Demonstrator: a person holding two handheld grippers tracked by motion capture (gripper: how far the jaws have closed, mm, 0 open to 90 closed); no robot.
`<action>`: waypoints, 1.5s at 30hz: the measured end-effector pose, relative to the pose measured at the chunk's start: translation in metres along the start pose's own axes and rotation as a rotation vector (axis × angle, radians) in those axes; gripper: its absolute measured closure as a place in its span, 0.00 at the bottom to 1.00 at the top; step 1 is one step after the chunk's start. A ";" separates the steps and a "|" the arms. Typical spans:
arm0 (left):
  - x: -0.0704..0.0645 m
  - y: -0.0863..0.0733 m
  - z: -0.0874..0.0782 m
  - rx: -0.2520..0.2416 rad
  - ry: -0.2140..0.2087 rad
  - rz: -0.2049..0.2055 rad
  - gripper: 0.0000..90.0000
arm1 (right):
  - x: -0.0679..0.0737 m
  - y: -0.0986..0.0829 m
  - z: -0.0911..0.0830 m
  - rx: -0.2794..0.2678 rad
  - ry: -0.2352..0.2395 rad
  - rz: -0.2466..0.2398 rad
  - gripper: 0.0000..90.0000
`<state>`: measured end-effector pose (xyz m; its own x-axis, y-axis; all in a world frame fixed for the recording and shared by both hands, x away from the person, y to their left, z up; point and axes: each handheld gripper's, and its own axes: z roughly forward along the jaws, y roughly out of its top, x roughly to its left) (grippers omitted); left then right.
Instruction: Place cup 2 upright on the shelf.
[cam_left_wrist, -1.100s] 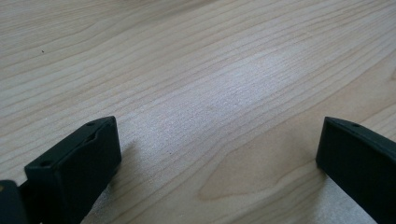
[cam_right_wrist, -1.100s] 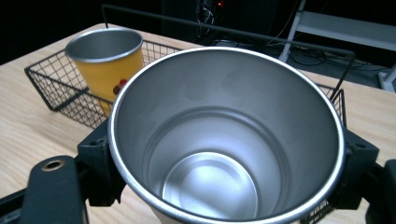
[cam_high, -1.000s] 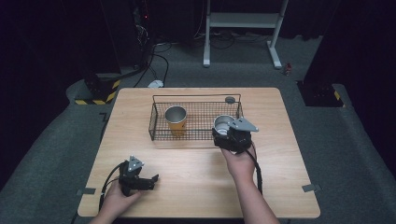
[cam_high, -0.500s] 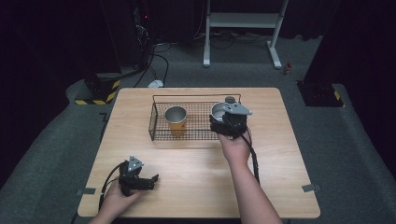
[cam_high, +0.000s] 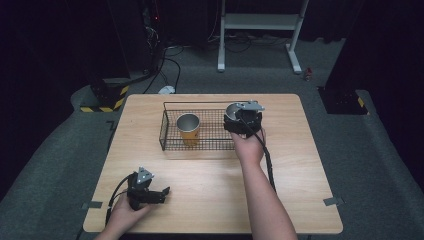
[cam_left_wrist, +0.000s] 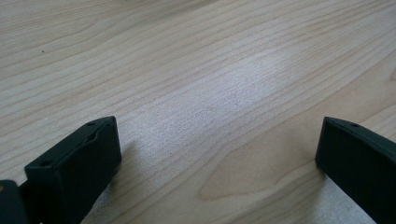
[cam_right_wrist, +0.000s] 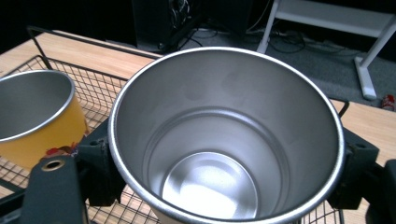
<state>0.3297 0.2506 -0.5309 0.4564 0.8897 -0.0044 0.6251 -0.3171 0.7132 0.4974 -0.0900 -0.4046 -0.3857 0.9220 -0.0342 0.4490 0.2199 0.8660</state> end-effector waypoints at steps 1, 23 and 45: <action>0.000 0.000 0.000 0.000 0.000 0.000 0.01 | 0.000 0.000 0.003 0.008 -0.001 0.004 0.21; 0.000 0.000 0.000 -0.001 -0.002 0.003 0.01 | 0.000 -0.026 0.049 0.203 -0.017 0.027 0.21; 0.001 0.000 0.000 0.003 -0.002 0.006 0.01 | -0.003 -0.034 0.066 0.241 -0.012 0.041 0.21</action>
<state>0.3301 0.2510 -0.5307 0.4613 0.8872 -0.0020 0.6247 -0.3232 0.7109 0.5366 -0.0791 -0.4672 -0.3544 0.9351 -0.0090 0.6438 0.2510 0.7228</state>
